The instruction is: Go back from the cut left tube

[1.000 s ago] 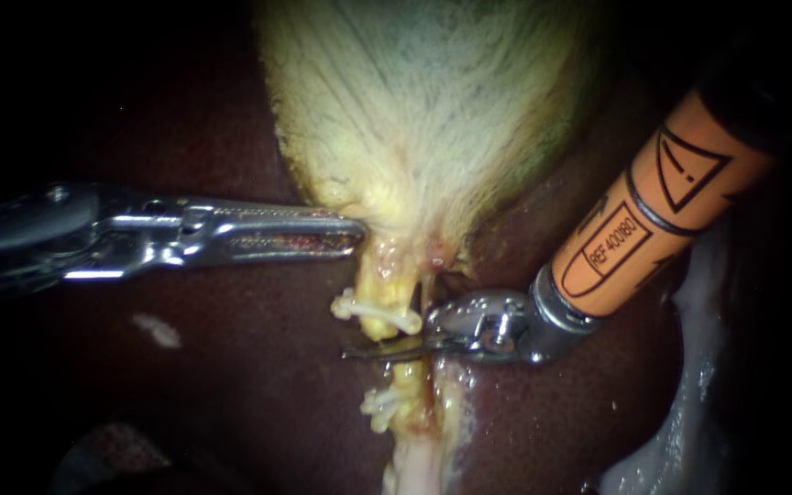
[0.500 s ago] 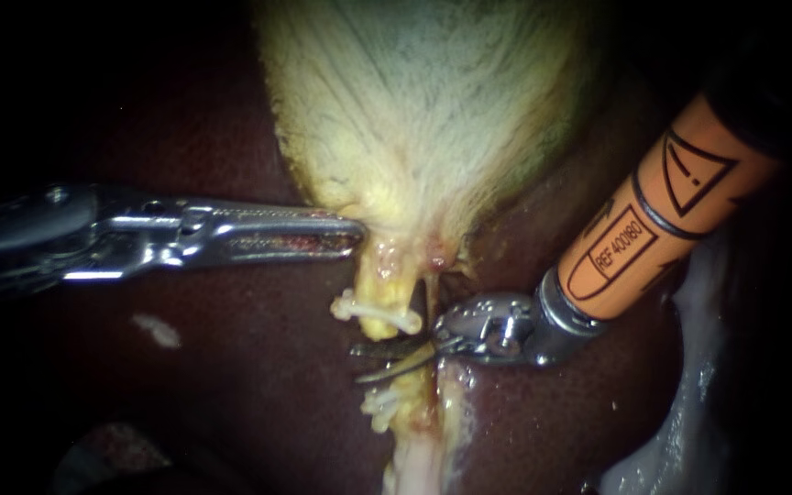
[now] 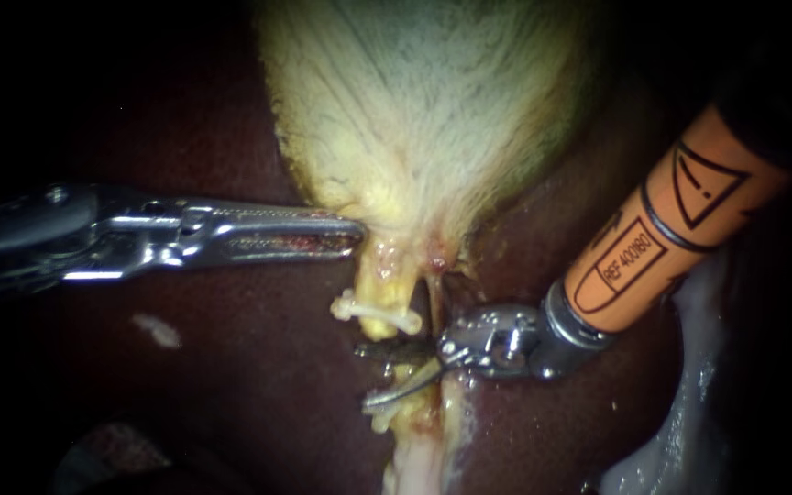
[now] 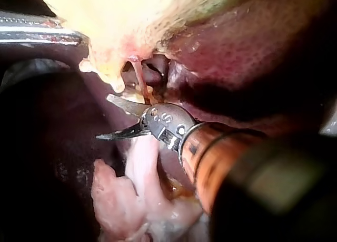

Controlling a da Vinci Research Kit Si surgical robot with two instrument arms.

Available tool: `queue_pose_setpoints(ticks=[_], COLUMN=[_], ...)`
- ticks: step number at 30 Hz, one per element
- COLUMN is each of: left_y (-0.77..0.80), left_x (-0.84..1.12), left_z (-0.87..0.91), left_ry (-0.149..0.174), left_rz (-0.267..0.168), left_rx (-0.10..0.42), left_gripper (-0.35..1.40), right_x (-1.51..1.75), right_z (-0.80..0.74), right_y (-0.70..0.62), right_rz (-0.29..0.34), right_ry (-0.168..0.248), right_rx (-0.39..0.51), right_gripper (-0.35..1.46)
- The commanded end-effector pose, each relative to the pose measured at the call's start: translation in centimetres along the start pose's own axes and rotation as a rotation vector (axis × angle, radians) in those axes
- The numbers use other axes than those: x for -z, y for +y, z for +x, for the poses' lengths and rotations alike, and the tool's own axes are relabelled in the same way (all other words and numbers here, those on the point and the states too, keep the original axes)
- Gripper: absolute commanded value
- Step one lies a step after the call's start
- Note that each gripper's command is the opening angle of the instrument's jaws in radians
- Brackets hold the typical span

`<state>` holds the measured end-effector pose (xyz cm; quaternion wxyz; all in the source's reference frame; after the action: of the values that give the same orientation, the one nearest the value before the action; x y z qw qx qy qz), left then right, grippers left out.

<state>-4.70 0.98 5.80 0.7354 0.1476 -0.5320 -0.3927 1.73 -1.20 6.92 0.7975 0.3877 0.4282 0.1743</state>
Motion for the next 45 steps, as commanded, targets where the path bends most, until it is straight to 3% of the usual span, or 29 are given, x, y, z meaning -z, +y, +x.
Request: queue_pose_setpoints(ticks=[1, 4, 8, 14, 21, 29, 33, 38, 45], left_y=[0.00, 0.00, 0.00, 0.00, 0.00, -0.01, -0.06, -0.18, -0.24], left_x=[0.00, 0.01, 0.01, 0.01, 0.01, -0.02, -0.14, -0.35, -0.46], left_z=[0.00, 0.00, 0.00, 0.01, 0.01, 0.04, 0.18, 0.35, 0.39], left_ry=[0.000, 0.000, 0.000, 0.000, 0.000, -0.001, -0.004, 0.014, 0.020], left_rz=[0.001, 0.001, 0.001, 0.001, 0.001, -0.002, 0.005, 0.019, 0.023], left_rx=[0.000, 0.000, 0.000, -0.001, -0.001, -0.003, -0.011, -0.030, -0.034], left_gripper=[-0.35, -0.35, -0.35, -0.35, -0.35, -0.35, -0.35, -0.35, -0.35], right_x=[0.10, 0.35, 0.67, 1.13, 1.43, 1.47, 1.47, 1.46, 1.47], right_z=[-0.05, -0.16, -0.19, 0.02, 0.19, 0.23, 0.21, 0.21, 0.21], right_y=[-0.04, -0.11, -0.05, 0.17, 0.22, 0.22, 0.22, 0.22, 0.22], right_rz=[0.001, -0.067, -0.162, -0.333, -0.464, -0.432, -0.432, -0.429, -0.423], right_ry=[-0.002, 0.021, 0.041, 0.031, 0.007, 0.032, 0.032, 0.033, 0.032], right_rx=[0.033, 0.105, 0.200, 0.376, 0.507, 0.545, 0.546, 0.546, 0.553], right_gripper=[1.18, 1.26, 1.35, 1.43, 1.43, 1.43, 1.43, 1.43, 1.43])
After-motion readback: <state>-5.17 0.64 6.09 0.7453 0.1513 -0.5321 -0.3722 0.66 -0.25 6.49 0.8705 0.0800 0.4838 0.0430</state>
